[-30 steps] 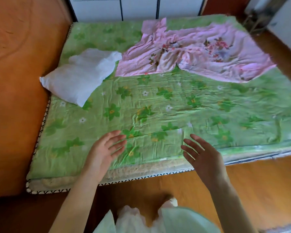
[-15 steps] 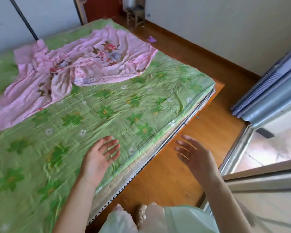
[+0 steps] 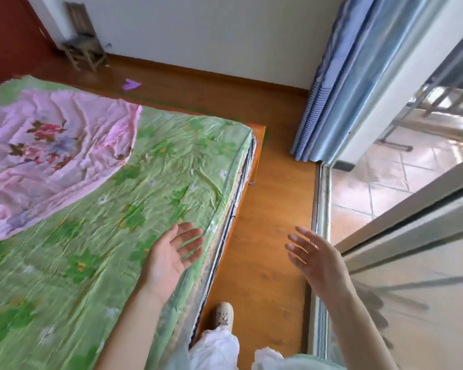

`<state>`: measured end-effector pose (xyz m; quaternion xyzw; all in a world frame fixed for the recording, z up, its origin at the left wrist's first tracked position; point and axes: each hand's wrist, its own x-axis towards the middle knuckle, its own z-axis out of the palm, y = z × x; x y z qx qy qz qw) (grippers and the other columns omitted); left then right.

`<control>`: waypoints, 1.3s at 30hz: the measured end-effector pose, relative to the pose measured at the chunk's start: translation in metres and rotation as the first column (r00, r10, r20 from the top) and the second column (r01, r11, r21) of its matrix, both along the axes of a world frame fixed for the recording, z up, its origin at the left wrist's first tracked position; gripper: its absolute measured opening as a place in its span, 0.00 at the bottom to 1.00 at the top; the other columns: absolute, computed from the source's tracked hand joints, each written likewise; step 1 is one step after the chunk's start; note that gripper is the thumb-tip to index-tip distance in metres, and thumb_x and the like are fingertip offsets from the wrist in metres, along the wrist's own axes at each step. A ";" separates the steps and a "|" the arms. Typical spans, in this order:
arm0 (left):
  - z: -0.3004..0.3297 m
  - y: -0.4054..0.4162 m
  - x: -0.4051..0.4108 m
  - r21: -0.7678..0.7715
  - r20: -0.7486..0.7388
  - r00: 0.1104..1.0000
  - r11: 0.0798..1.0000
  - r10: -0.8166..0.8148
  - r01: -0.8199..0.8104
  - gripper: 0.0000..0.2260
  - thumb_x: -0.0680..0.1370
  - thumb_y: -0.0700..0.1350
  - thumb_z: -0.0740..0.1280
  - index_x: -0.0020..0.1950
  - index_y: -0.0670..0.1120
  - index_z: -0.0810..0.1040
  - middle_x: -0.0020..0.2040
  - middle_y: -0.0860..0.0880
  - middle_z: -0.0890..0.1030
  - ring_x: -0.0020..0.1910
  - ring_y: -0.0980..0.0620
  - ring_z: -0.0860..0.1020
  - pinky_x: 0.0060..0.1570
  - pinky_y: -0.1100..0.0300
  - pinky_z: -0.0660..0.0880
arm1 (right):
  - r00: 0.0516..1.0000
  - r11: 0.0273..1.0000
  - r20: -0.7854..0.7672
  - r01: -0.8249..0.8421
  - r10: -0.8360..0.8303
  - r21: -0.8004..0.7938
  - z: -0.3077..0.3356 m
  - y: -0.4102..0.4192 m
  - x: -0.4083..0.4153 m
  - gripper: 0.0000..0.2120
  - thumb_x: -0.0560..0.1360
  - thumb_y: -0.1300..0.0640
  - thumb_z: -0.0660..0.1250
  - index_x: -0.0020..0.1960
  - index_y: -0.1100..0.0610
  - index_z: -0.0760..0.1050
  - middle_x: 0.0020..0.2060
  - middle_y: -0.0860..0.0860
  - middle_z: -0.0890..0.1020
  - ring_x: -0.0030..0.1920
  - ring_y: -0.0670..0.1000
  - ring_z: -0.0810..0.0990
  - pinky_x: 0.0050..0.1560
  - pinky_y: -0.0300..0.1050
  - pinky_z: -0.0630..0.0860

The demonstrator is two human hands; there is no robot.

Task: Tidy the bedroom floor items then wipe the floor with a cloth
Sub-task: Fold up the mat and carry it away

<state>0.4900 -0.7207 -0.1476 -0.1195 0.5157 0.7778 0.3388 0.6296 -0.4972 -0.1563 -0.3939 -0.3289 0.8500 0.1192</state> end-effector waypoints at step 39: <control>0.010 0.462 -0.270 0.040 0.042 0.992 0.992 -0.120 0.118 0.14 0.81 0.45 0.54 0.48 0.43 0.77 0.41 0.47 0.83 0.38 0.52 0.82 0.38 0.60 0.79 | 0.999 0.998 0.007 0.036 -0.036 0.059 0.009 0.433 -0.259 0.07 0.77 0.60 0.60 0.51 0.59 0.75 0.37 0.53 0.82 0.35 0.51 0.81 0.39 0.41 0.76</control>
